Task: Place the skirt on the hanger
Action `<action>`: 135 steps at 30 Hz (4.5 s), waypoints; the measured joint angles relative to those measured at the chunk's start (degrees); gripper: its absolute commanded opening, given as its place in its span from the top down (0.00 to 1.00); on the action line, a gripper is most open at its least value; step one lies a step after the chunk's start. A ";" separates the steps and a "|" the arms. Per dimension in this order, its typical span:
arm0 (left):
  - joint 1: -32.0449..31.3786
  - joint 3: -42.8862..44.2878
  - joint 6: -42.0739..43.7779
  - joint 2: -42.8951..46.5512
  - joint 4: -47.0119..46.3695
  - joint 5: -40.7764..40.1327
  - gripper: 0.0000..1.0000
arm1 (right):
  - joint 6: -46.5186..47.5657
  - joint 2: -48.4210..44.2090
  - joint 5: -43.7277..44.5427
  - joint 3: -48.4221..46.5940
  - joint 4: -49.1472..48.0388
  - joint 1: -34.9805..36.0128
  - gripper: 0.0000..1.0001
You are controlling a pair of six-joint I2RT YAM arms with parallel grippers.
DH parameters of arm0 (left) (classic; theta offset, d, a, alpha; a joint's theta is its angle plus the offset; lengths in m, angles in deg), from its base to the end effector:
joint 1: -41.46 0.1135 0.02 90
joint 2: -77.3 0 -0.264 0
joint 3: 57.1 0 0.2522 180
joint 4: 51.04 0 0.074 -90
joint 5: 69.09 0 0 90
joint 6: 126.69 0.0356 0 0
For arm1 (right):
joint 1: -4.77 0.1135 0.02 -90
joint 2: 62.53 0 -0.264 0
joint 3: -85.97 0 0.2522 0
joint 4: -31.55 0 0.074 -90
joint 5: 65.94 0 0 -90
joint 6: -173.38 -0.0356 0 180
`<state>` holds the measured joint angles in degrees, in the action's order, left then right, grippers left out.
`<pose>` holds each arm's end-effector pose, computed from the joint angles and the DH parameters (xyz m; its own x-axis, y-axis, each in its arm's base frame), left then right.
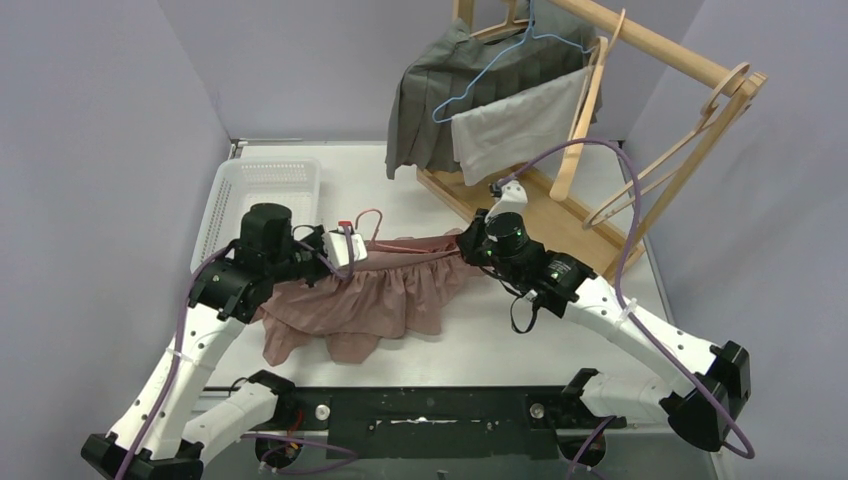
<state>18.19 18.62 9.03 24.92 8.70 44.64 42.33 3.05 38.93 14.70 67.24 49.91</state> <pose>0.1562 -0.0828 0.3593 0.0914 0.6742 -0.7329 0.8505 0.3300 0.4095 0.1868 0.1748 0.3247 -0.6129 0.2839 -0.7374 -0.1668 0.8657 0.4720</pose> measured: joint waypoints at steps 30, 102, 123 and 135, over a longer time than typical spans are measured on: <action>0.85 -7.82 -7.58 3.72 -8.94 13.75 1.00 | 50.01 6.34 -41.35 -3.61 -10.27 1.46 0.46; 3.93 -9.14 -53.35 8.17 -32.30 -13.49 0.15 | 13.57 5.75 26.60 -61.02 45.33 -1.70 1.00; 3.93 -9.16 -50.16 7.30 -30.75 -14.10 0.15 | 18.10 29.81 42.80 -66.27 28.70 -7.65 1.00; 3.26 -9.16 -48.50 6.40 -30.53 -15.54 0.15 | 41.38 29.66 58.01 -61.96 1.81 -6.40 1.00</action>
<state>21.45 9.46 -39.47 31.33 -21.83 29.10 83.70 32.71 96.94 -47.27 69.06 43.51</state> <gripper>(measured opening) 0.845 0.066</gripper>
